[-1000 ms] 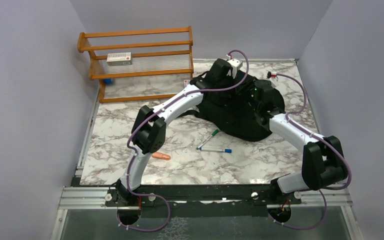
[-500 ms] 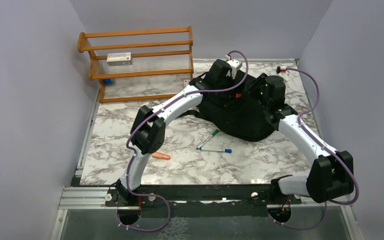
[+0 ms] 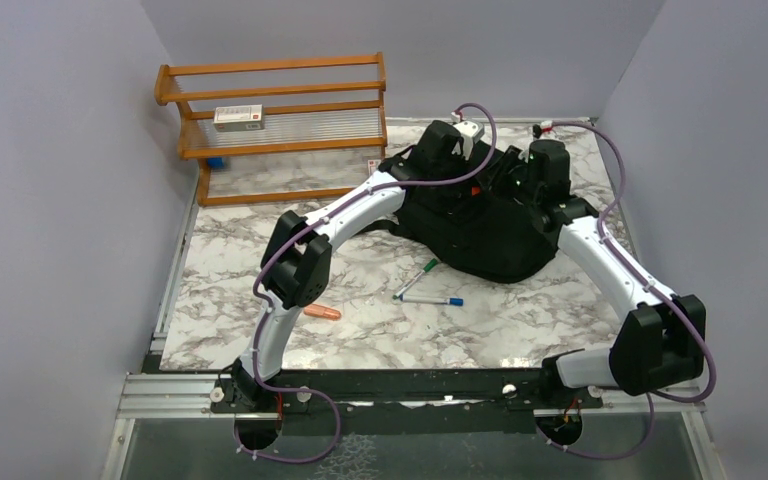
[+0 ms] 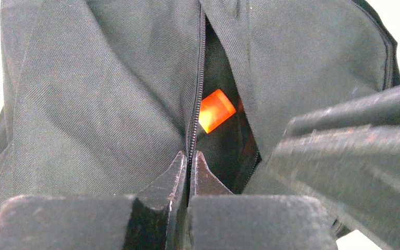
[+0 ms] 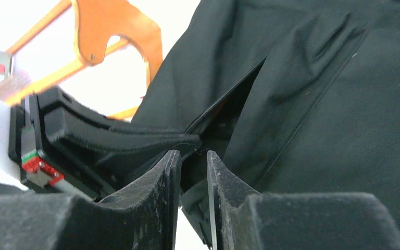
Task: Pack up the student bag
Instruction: Place the stationery in the student bag.
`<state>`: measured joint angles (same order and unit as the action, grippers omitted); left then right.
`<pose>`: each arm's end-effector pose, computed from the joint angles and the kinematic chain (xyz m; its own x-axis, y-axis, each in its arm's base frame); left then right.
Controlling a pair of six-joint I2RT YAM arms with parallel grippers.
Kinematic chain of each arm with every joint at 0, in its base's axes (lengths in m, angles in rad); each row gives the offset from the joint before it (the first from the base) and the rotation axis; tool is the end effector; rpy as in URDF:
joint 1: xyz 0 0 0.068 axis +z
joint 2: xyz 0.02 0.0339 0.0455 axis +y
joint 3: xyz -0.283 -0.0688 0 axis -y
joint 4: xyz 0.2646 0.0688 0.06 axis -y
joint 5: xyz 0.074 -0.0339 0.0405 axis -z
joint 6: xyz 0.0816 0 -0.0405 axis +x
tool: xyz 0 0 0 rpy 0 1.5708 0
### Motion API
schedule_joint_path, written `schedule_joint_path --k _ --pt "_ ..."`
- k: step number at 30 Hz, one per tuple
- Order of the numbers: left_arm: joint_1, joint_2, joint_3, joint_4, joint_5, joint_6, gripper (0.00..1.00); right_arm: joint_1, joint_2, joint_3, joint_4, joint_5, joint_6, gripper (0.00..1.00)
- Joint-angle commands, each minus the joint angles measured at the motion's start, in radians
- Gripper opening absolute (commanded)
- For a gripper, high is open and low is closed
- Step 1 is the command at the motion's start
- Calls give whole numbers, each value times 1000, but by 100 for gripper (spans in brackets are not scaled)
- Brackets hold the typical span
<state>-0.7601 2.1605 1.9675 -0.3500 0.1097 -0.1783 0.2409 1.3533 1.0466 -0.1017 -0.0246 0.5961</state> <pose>0.4152 -0.4070 0.2767 -0.5021 0.2341 -0.8326 0.6744 0.7086 -0.2075 0.3609 0.0907 0.3054 -0.4654 0.4636 -0.7540 0.0010 0.8521 0.5233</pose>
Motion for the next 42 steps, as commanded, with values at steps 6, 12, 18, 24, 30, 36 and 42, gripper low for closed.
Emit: schedule_joint_path --k 6,12,18,24,30,36,42 --pt "31 -49 -21 74 92 -17 0 -4 -107 -64 -207 -265 -18 34" --pt "58 -51 -52 91 113 -15 0 57 -276 -228 -250 -280 93 38" --pt "68 -85 -87 102 124 23 0 260 -377 -352 -204 -204 114 40" --pt "80 -89 -67 87 167 30 0 498 -355 -433 -54 -153 -27 40" --pt "93 -68 -21 55 241 21 0 719 -198 -420 124 -72 -218 45" --pt "97 -61 18 21 270 30 0 801 51 -366 367 -118 -375 48" --pt "102 -54 69 -32 289 45 0 827 261 -260 506 -134 -490 55"
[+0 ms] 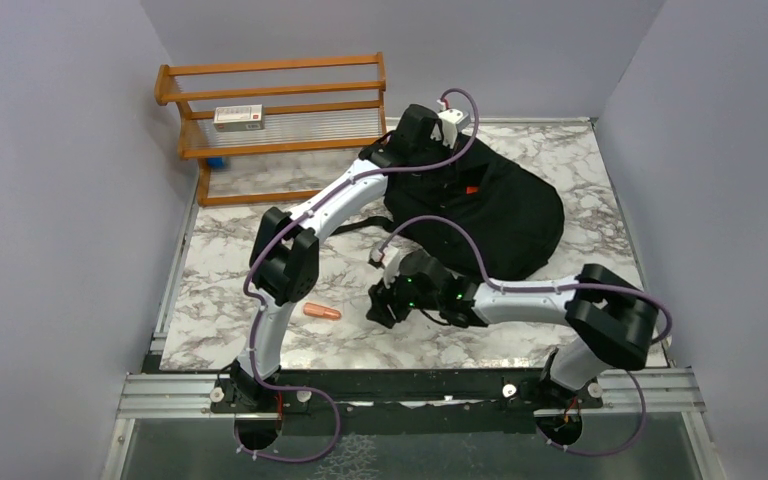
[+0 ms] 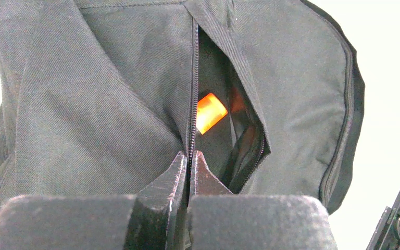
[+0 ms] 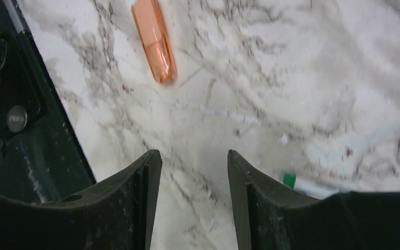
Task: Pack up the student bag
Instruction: Place the stationery in the student bag, then pick up the stationery from the center of the board.
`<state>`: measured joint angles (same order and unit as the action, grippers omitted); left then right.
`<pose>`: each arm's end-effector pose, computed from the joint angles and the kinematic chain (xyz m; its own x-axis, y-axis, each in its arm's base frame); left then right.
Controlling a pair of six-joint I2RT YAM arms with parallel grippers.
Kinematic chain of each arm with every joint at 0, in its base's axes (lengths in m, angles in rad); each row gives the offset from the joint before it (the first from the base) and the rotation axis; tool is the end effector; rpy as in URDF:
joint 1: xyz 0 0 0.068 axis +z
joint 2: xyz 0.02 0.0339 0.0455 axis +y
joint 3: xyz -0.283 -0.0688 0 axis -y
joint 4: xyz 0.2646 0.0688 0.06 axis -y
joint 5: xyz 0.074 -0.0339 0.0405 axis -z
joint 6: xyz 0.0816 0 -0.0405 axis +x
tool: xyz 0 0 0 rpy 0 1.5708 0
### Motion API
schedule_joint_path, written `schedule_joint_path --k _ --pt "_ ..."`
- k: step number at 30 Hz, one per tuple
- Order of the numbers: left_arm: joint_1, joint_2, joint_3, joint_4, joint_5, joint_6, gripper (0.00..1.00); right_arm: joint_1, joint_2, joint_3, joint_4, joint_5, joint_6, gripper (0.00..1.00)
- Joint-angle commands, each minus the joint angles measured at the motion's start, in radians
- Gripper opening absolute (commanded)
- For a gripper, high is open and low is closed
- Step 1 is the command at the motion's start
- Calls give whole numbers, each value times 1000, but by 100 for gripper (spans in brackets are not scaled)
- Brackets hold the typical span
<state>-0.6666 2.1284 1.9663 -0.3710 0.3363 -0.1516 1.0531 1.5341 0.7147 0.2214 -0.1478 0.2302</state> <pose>0.4318 -0.3740 0.2934 -0.5167 0.2251 -0.8260 0.7375 0.6071 -0.2958 0.1687 0.3205 0.1568 -0.4811 -0.3888 -0.7857 -0.8319 0.4852 0.2693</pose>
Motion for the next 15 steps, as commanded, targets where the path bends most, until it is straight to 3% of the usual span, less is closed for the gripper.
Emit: schedule_joint_path --k 1,15 --pt "9 -22 72 -14 66 20 0 14 107 88 198 -10 -143 56" --pt "22 -19 86 -29 84 31 0 16 373 338 171 -154 -282 67"
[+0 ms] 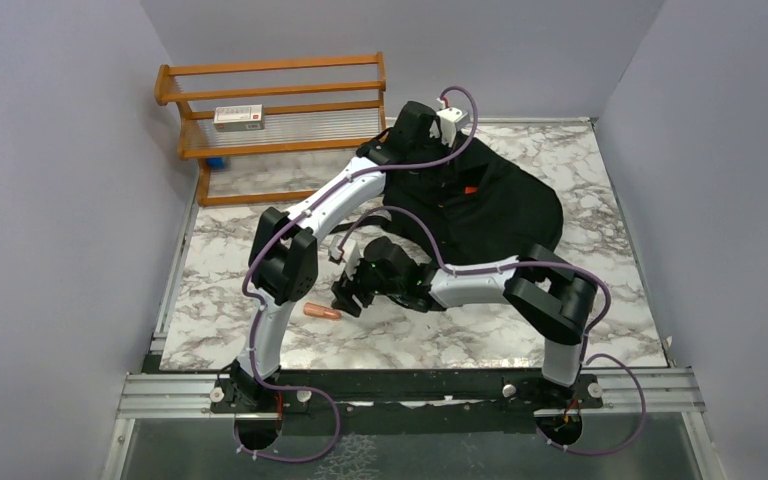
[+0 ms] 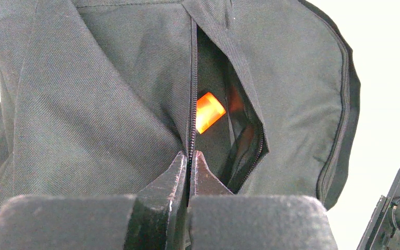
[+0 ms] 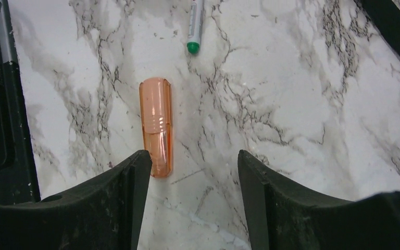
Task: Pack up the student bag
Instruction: Pick up the stationery from the center of the board.
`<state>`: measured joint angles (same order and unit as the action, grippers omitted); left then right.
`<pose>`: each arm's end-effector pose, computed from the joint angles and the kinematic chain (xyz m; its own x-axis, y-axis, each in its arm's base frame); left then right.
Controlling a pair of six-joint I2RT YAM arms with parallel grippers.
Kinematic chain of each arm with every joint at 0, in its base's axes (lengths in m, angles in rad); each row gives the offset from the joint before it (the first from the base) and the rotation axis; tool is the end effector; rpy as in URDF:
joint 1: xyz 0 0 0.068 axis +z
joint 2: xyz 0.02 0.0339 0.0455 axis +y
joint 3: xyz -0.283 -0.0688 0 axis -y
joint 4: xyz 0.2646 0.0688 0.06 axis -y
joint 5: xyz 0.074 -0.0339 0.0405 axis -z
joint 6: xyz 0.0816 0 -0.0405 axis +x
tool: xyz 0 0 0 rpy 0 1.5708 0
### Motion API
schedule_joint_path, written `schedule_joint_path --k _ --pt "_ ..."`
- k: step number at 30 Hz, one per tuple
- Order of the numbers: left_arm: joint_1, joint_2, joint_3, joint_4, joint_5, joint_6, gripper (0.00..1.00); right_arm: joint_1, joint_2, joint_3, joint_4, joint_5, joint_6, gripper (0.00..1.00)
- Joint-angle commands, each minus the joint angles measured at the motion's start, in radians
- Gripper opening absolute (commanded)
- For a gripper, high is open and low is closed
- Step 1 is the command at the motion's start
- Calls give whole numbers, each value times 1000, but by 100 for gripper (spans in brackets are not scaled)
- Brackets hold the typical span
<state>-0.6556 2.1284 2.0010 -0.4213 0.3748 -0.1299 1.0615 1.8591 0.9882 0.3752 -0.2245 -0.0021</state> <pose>0.4318 -0.3698 0.3013 -0.5155 0.2444 -0.8213 0.7545 0.5838 -0.2999 0.2045 0.4034 0.1480 -0.2299 -0.4159 -0.8799 -0.9471 0.3035 0.1040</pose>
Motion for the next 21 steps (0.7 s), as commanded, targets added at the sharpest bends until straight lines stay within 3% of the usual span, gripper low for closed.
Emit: schedule_joint_path --k 1,21 --pt "12 -19 51 21 47 9 0 9 60 78 12 -84 -51 68" --pt "31 -24 49 12 39 26 0 98 196 181 -48 29 -147 69"
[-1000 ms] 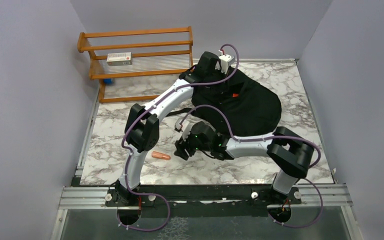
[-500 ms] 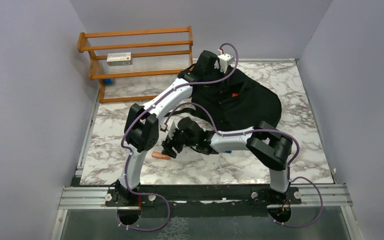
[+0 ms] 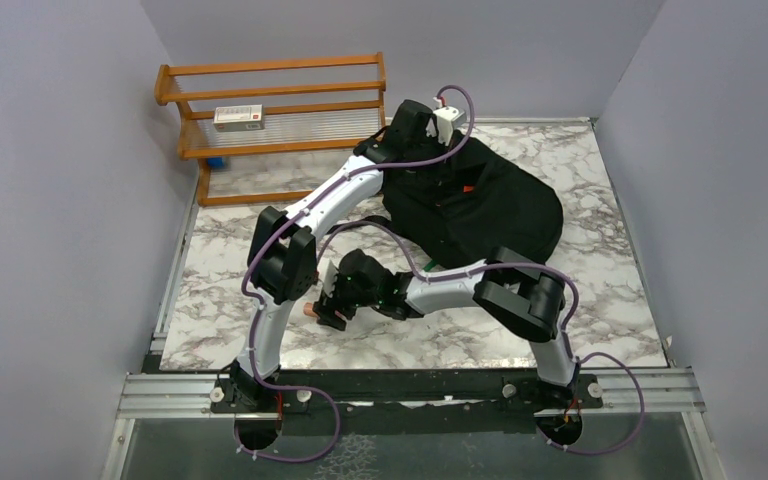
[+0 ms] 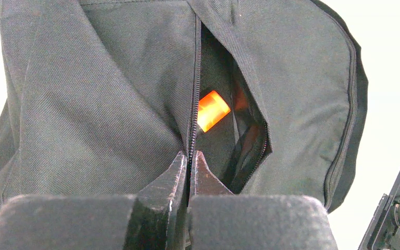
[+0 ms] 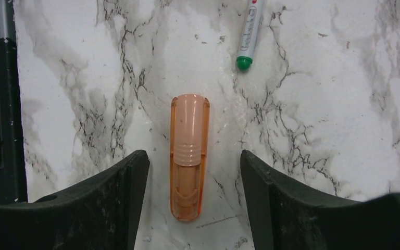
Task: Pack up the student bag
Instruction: Pick up the stationery from the center of the board.
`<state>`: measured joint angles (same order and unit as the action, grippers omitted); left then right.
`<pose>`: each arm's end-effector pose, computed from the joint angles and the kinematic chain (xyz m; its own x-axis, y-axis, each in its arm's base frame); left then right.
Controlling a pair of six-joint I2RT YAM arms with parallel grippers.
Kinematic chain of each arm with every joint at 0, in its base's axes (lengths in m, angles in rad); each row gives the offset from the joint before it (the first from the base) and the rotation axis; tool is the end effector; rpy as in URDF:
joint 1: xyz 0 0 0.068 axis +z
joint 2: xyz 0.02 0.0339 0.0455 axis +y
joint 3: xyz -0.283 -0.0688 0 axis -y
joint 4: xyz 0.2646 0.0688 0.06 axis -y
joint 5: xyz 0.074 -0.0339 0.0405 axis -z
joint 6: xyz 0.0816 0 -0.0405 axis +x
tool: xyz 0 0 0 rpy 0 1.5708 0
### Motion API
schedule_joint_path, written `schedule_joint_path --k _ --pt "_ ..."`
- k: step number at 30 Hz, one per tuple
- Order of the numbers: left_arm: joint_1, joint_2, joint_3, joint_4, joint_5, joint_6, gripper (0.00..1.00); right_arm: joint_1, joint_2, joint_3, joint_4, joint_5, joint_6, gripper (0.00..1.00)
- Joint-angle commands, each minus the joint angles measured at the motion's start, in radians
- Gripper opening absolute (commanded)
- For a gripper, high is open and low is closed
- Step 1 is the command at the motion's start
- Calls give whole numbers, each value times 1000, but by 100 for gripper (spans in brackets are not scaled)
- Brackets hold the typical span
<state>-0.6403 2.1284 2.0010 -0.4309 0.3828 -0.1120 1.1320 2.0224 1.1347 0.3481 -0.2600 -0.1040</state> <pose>0.4363 -0.3631 0.3002 -0.5125 0.2525 -0.8207 0.7557 0.5865 -0.2914 0.1884 0.4509 0.1222 -0.1166 -0.4845 -0.8670 -0.9860 0.1615 0.0423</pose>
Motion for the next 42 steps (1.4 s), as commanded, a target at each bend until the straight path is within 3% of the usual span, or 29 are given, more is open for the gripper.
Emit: schedule_joint_path --k 1,6,17,23,29,36,42 --pt "16 -23 50 21 33 8 0 33 39 40 -28 80 -53 69" --pt "19 -25 48 21 32 12 0 49 69 65 -80 138 -100 67" --pt "22 -28 45 21 32 14 0 51 25 1 -147 197 -124 28" --pt "24 -22 46 21 37 12 0 51 -131 -123 -128 182 -8 17" --pt "25 -18 45 23 35 10 0 51 -445 -322 -94 203 176 13" --pt "30 -19 37 40 27 -10 0 51 -863 -519 -119 606 371 3" --pt "30 -16 26 47 34 -18 0 31 -1057 -498 -237 981 378 0"
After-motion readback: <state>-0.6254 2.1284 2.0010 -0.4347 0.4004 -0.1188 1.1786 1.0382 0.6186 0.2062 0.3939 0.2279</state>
